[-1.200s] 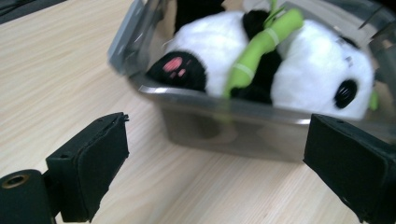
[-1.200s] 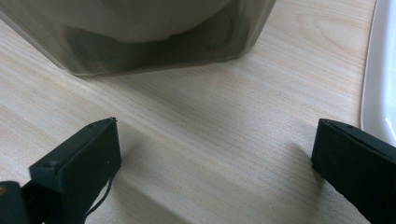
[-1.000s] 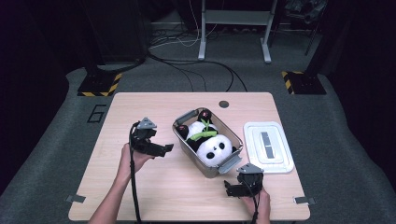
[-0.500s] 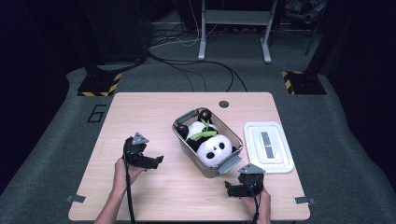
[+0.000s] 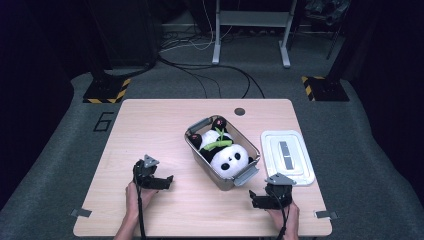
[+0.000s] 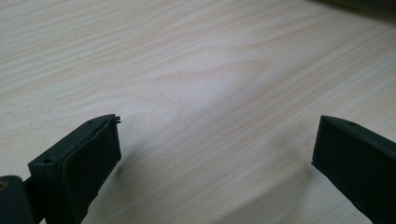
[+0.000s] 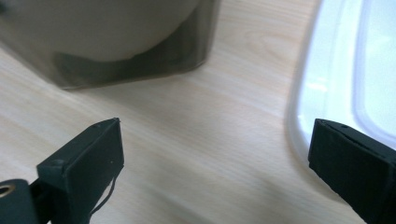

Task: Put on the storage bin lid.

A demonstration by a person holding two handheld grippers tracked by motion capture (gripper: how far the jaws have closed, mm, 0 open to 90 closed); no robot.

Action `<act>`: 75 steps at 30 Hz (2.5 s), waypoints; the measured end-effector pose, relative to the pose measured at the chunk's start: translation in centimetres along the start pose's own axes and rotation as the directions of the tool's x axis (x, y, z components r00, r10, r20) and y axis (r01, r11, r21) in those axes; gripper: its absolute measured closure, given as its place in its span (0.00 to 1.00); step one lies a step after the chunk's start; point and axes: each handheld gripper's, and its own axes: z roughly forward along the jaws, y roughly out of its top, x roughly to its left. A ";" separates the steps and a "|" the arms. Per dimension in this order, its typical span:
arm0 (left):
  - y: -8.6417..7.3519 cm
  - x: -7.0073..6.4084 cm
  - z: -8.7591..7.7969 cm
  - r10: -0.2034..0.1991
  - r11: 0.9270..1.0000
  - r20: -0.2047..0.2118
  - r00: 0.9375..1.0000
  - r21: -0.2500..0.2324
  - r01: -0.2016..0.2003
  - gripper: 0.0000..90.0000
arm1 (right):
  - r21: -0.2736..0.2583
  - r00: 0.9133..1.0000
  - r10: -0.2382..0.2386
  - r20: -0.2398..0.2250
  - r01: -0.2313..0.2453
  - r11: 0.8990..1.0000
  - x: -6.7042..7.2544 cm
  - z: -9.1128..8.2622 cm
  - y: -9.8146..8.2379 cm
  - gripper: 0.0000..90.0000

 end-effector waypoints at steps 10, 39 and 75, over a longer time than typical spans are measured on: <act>-0.2 0.1 0.2 -0.007 1.000 -0.003 1.000 -0.022 0.007 0.00 | 0.002 0.999 -0.005 0.039 0.005 1.000 -1.5 -0.3 1.0 0.03; 0.0 0.0 0.3 0.016 1.000 0.015 1.000 -0.018 -0.016 0.00 | -0.040 0.993 0.078 0.083 -0.075 0.996 -8.6 1.2 4.6 0.00; 0.0 -0.1 0.3 0.018 0.999 0.012 1.000 -0.027 -0.018 0.00 | 0.042 0.968 0.173 0.180 -0.183 0.982 -13.7 5.6 5.4 0.71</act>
